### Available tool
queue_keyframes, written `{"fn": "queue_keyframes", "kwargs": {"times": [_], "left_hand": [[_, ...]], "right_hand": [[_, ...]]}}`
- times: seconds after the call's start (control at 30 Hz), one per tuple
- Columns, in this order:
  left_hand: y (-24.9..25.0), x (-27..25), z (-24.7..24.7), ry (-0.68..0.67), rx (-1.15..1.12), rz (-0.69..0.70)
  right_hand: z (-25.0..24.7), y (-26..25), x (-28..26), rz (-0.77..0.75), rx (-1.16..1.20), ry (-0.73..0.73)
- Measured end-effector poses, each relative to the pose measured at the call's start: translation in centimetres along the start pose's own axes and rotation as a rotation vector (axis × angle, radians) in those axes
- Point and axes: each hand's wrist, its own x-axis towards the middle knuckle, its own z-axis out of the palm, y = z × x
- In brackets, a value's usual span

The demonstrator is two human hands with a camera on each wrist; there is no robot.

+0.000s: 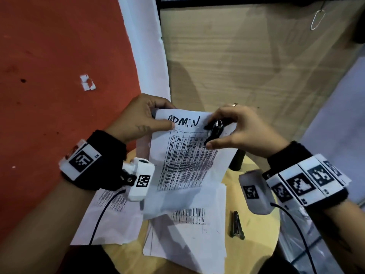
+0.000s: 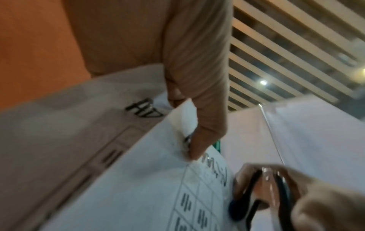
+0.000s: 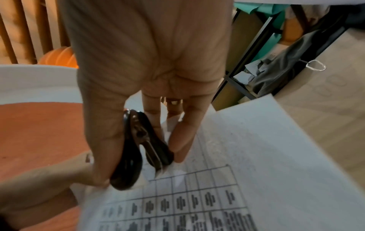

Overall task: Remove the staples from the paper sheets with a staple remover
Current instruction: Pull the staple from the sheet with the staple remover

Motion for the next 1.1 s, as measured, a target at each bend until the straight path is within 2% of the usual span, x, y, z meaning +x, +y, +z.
{"fn": "queue_keyframes", "kwargs": {"times": [0.13,0.23,0.4,0.53,0.73,0.83,0.9,1.1], "left_hand": [[0.7,0.3,0.4,0.014,0.376,0.047],[2.0,0.8,1.2,0.011,0.515,0.111],[2.0,0.7,1.4,-0.029,0.442,0.106],[1.9,0.3,0.9,0.017,0.351,0.109],[1.8,-0.2,0.9,0.000,0.303,0.117],[2.1,-0.4,0.9,0.024,0.307,0.125],[2.5,-0.5,1.2,0.029,0.297,0.128],[3.4,-0.6,1.1,0.018,0.267,0.136]], "right_hand": [[0.6,-0.7,-0.2,-0.007,-0.030,0.036],[0.8,-1.2,-0.3,0.000,-0.033,0.078],[0.4,-1.9,-0.8,0.004,-0.064,0.109],[0.1,-2.2,-1.3,-0.016,-0.052,0.119],[0.0,-2.2,-1.4,0.001,-0.053,0.159],[0.9,-2.5,-1.7,-0.135,-0.027,0.344],[1.9,-2.8,-2.0,-0.253,-0.019,0.418],[3.0,-2.9,-1.5,-0.403,-0.050,0.408]]}}
